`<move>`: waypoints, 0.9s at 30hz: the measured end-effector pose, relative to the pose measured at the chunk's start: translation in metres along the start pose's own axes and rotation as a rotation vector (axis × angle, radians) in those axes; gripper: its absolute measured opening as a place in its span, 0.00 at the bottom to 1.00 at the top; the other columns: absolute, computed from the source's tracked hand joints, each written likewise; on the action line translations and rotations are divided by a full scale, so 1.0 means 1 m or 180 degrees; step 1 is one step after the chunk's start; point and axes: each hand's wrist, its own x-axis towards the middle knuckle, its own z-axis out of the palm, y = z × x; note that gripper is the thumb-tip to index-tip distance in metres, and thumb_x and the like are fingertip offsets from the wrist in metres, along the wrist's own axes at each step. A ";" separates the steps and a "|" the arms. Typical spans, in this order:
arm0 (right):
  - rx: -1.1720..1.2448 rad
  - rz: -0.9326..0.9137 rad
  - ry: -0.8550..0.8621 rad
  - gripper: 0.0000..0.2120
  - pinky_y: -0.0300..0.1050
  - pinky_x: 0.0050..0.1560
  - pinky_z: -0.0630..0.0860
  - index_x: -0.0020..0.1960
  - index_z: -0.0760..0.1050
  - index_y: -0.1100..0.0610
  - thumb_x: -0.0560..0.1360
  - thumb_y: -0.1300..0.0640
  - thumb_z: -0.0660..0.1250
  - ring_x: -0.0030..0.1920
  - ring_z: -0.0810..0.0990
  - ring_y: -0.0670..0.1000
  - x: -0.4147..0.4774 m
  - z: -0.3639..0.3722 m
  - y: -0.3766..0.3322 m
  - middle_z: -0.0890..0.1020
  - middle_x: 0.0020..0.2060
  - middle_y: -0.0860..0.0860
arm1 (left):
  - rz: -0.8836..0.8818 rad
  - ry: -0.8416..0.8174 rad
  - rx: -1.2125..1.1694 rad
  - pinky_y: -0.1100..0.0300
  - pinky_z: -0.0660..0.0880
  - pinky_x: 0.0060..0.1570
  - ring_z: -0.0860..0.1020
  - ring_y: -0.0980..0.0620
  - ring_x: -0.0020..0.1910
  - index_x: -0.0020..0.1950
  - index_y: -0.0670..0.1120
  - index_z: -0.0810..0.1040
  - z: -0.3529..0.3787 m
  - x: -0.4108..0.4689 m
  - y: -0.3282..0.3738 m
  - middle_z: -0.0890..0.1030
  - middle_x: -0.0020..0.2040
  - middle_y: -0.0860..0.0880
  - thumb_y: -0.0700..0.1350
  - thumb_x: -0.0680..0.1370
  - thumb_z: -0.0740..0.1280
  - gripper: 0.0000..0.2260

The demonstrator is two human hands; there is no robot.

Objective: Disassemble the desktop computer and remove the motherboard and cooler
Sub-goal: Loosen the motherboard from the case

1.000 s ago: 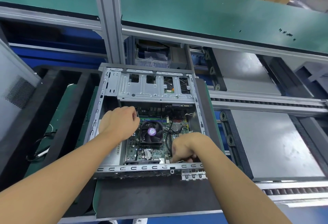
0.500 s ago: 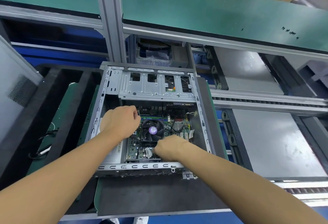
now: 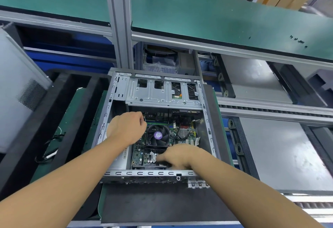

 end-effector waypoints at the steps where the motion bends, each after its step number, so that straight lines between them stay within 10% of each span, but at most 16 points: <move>1: 0.0114 0.0062 0.0145 0.12 0.46 0.40 0.69 0.62 0.73 0.53 0.79 0.57 0.60 0.38 0.73 0.56 -0.002 0.002 0.004 0.81 0.45 0.57 | -0.0004 0.0003 -0.0007 0.61 0.62 0.28 0.70 0.61 0.31 0.45 0.57 0.75 0.000 0.000 0.000 0.75 0.33 0.59 0.53 0.78 0.54 0.10; 16: -0.0084 0.0153 -0.0585 0.21 0.51 0.41 0.67 0.74 0.63 0.56 0.82 0.58 0.55 0.43 0.71 0.57 0.020 0.006 -0.002 0.78 0.58 0.61 | 0.0037 -0.0090 -0.0043 0.61 0.61 0.28 0.71 0.59 0.31 0.45 0.57 0.75 -0.001 -0.001 0.001 0.75 0.34 0.59 0.53 0.78 0.55 0.10; 20: 0.0079 0.0105 -0.0664 0.26 0.50 0.40 0.69 0.75 0.61 0.54 0.79 0.61 0.62 0.42 0.74 0.57 0.017 0.007 0.001 0.78 0.50 0.57 | 0.0827 -0.0136 0.0656 0.54 0.63 0.44 0.76 0.52 0.44 0.47 0.54 0.77 -0.009 -0.007 0.009 0.81 0.44 0.56 0.50 0.78 0.55 0.11; 27: -0.0450 0.0094 -0.0400 0.14 0.51 0.39 0.73 0.63 0.73 0.60 0.83 0.60 0.53 0.42 0.76 0.59 0.020 0.007 -0.006 0.79 0.44 0.57 | 0.0981 -0.1641 0.1871 0.52 0.61 0.52 0.75 0.48 0.44 0.42 0.51 0.74 0.002 -0.040 0.061 0.78 0.44 0.51 0.48 0.80 0.61 0.07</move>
